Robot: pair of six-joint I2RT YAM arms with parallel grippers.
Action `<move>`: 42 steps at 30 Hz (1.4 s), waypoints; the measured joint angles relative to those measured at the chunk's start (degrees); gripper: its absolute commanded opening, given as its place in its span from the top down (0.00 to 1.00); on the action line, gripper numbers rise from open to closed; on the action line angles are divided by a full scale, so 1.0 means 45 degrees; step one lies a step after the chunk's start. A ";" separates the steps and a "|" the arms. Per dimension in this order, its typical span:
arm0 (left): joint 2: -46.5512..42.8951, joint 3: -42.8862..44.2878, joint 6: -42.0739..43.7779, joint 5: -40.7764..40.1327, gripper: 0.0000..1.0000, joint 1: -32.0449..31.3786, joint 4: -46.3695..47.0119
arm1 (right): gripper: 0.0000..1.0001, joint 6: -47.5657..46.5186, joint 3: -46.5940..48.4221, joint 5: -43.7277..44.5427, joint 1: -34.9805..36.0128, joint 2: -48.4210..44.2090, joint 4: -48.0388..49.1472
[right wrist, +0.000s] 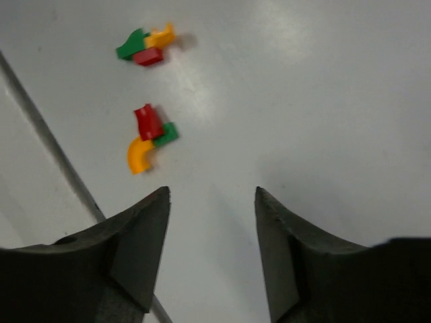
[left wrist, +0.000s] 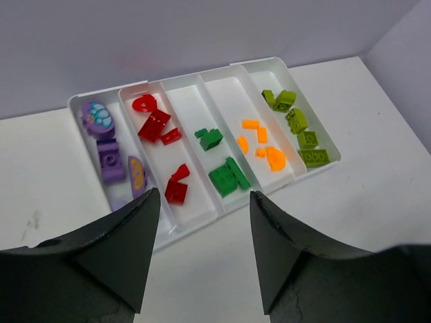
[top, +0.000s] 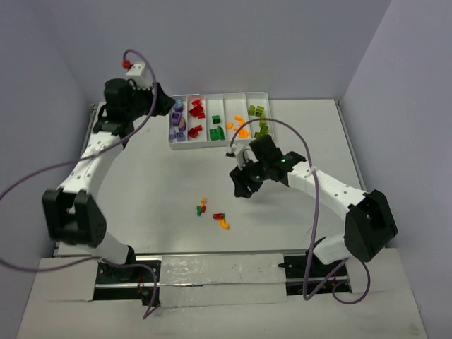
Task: Sort the legos into containers by color
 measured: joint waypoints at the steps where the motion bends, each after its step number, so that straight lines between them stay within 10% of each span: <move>1: -0.1055 -0.0758 0.0041 0.0131 0.37 0.0294 -0.0170 | 0.46 -0.0040 -0.0083 -0.0028 0.0423 0.0077 -0.0060; 8: -0.4522 -0.3955 0.0767 0.0933 0.36 0.0498 -0.1754 | 0.43 -0.0143 -0.0298 -0.0121 0.2606 0.0553 -0.0295; 42: -0.4309 -0.4309 0.1342 0.1175 0.34 0.0809 -0.3492 | 0.43 0.1026 0.0111 0.1900 0.4999 0.3892 -0.0583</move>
